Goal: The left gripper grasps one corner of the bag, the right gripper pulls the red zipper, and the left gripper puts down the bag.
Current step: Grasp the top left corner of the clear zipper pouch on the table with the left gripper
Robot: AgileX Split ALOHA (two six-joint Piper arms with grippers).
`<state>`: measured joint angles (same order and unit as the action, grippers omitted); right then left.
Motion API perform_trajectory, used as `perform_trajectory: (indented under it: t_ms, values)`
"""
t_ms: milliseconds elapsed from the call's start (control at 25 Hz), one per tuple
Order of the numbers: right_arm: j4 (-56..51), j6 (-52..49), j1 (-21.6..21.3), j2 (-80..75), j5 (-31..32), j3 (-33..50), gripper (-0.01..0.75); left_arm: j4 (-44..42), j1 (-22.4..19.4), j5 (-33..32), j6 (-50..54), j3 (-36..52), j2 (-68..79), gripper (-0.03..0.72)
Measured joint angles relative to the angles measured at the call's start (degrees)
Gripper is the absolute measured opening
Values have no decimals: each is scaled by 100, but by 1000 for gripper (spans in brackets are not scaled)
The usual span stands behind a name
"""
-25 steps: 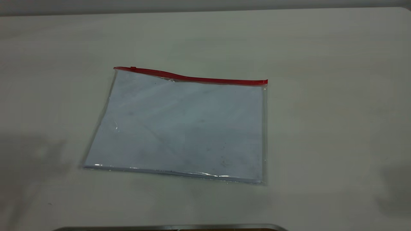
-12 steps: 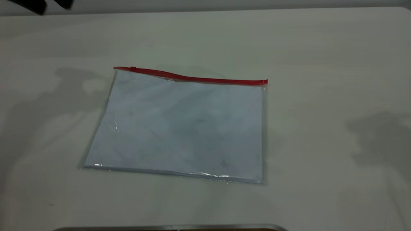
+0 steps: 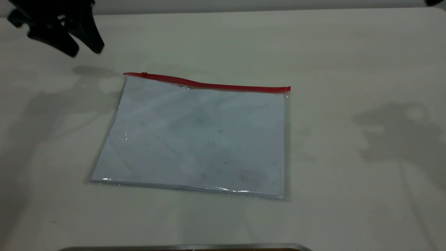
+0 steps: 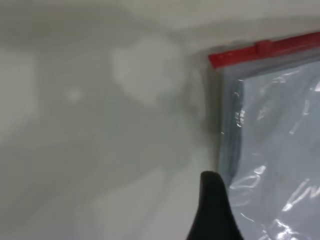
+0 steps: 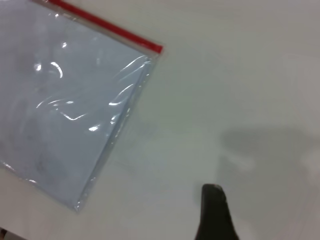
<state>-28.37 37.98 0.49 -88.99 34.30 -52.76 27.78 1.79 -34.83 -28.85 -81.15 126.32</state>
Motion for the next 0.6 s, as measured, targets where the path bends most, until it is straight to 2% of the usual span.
perform_trajectory:
  t_ms: [240, 600]
  values:
    - [-299, 311, 0, -171, -41, -4, 561, 432, -129, -196, -598, -380, 647, 590]
    - [-325, 342, 0, -171, -40, -4, 561, 1492, -222, -275, -2223, -674, 1391, 590]
